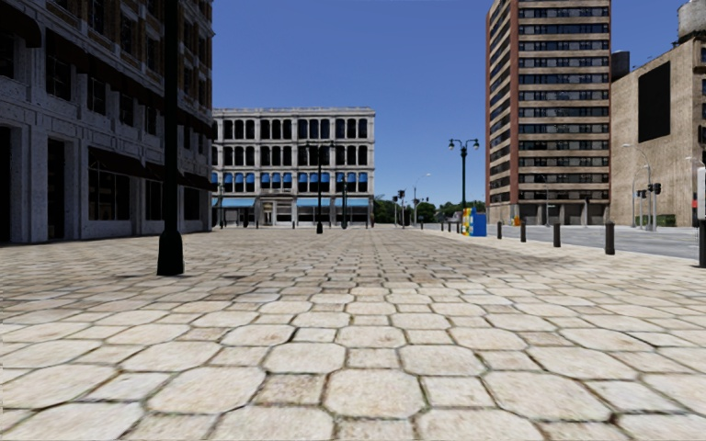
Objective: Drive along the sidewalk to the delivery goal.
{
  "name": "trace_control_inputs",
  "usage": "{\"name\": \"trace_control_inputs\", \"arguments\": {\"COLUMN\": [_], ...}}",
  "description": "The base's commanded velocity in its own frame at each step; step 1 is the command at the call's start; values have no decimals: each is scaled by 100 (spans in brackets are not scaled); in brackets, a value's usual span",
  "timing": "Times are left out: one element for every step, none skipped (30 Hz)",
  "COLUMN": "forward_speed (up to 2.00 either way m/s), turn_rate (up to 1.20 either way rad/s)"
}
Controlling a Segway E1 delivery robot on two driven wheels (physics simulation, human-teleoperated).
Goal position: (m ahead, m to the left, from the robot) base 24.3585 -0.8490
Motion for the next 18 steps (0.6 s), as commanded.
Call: {"name": "trace_control_inputs", "arguments": {"forward_speed": [173, 173, 173, 173, 173, 173, 173, 173, 173, 173, 173, 173, 173, 173, 173, 173, 173, 173], "turn_rate": [0, 0, 0, 0, 0, 0, 0, 0, 0, 0, 0, 0, 0, 0, 0, 0, -31, -53]}}
